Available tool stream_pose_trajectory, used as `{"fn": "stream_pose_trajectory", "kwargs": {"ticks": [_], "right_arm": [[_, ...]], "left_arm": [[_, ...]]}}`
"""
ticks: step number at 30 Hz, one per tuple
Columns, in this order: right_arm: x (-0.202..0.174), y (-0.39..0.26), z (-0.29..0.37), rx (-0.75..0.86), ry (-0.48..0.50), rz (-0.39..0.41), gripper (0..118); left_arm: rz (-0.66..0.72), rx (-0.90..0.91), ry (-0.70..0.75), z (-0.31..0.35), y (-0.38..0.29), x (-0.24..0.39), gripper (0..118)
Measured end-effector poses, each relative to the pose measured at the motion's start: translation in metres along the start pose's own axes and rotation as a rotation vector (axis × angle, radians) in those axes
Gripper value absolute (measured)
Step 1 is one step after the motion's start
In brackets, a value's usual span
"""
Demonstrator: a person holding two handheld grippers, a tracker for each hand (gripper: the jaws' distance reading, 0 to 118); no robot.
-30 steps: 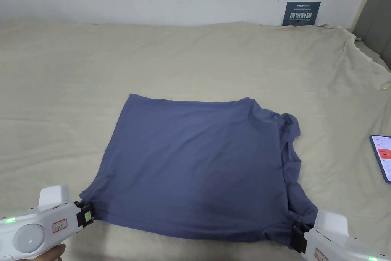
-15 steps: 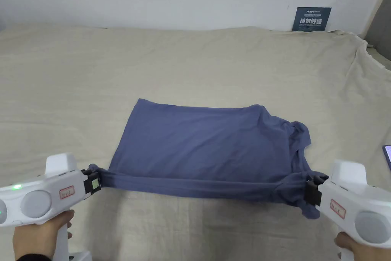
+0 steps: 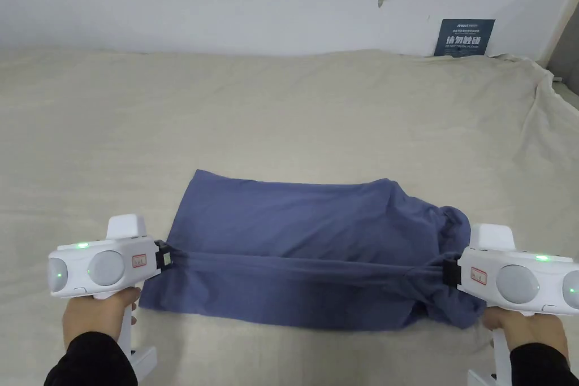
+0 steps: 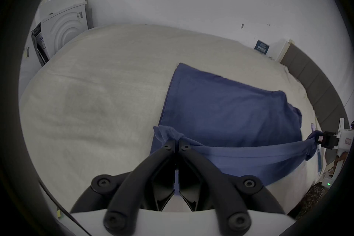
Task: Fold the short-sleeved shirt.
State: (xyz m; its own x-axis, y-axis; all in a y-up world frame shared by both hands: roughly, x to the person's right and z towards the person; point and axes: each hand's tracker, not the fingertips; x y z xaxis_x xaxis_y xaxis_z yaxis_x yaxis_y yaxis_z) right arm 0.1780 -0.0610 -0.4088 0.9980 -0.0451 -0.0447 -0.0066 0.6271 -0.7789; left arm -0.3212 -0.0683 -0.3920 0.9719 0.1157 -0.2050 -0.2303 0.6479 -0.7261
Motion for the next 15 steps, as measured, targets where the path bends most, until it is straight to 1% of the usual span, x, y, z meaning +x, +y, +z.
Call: {"fn": "stream_pose_trajectory", "kwargs": {"ticks": [3,8,12,15], "right_arm": [[0.0,0.008,-0.029,-0.038,-0.011,0.014,5],[-0.002,0.017,-0.065,-0.099,-0.031,0.023,5],[-0.002,0.012,-0.086,-0.143,-0.049,0.019,5],[-0.001,0.007,-0.085,-0.13,-0.053,-0.001,6]], "left_arm": [[-0.009,-0.043,0.021,-0.031,0.003,0.001,0],[0.002,-0.085,0.031,-0.063,0.006,0.001,0],[-0.019,-0.115,0.044,-0.073,0.002,0.005,0],[0.025,-0.116,0.044,-0.072,0.005,0.003,2]]}}
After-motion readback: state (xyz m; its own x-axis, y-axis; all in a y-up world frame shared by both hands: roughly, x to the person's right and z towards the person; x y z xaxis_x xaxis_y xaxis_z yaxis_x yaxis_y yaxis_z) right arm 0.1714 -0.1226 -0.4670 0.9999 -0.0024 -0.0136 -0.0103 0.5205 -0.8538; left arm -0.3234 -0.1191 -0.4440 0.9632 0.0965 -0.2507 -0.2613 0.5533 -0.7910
